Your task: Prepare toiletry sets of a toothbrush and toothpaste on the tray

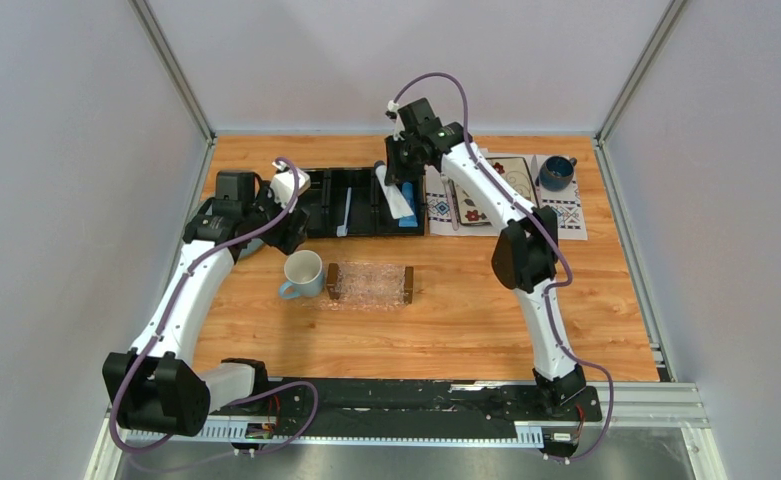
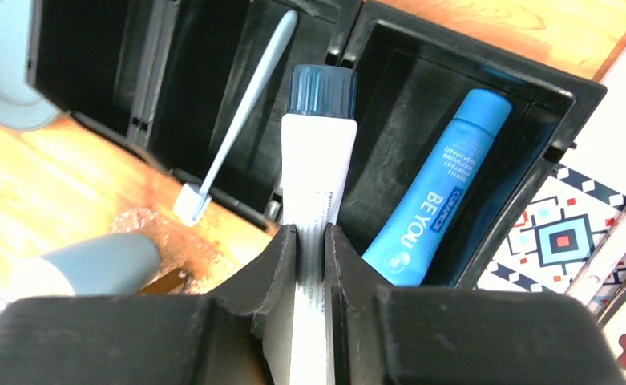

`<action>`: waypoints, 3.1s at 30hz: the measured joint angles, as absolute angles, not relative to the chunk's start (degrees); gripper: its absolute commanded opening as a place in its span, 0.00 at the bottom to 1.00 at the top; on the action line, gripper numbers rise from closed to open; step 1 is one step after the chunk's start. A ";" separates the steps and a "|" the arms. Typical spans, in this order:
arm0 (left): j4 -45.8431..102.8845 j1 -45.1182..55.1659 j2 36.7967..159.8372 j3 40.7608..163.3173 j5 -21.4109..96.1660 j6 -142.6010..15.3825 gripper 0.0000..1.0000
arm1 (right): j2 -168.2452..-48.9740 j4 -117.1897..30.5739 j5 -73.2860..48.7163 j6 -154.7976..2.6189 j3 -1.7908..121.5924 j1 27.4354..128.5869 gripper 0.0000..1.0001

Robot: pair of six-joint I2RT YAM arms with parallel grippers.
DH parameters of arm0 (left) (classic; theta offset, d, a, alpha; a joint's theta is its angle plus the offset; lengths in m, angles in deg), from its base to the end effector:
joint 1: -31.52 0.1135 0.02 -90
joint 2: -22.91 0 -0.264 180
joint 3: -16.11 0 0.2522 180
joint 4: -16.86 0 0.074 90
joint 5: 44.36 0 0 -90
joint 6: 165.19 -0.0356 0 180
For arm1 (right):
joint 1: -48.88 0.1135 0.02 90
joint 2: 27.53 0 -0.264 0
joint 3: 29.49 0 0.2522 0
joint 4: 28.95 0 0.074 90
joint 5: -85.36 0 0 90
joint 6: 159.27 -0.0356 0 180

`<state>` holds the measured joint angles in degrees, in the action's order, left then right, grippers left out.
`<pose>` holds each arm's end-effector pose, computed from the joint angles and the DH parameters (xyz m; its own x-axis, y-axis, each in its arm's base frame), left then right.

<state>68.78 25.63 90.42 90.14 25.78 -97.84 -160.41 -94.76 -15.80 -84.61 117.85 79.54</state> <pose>0.2425 -0.0372 0.3095 -0.5251 0.4183 -0.7412 0.5808 0.8127 0.0472 0.4368 0.2670 0.2849 -0.8077 -0.1771 -0.5623 -0.4050 0.8598 0.3110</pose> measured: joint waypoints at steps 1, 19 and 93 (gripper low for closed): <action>68.54 25.63 90.46 90.47 25.13 -97.76 0.77 | -159.58 -94.79 -16.41 -84.63 117.30 79.45 0.00; 60.25 16.23 96.06 100.50 22.04 -101.73 0.77 | -152.89 -95.62 -33.31 -82.25 112.36 76.85 0.00; 61.17 -1.49 98.00 94.77 26.09 -141.14 0.00 | -145.28 -113.65 -64.08 -63.19 108.32 77.46 0.64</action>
<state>61.17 -1.49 98.00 94.77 26.09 -141.14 -145.28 -113.65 -64.08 -63.19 108.32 77.46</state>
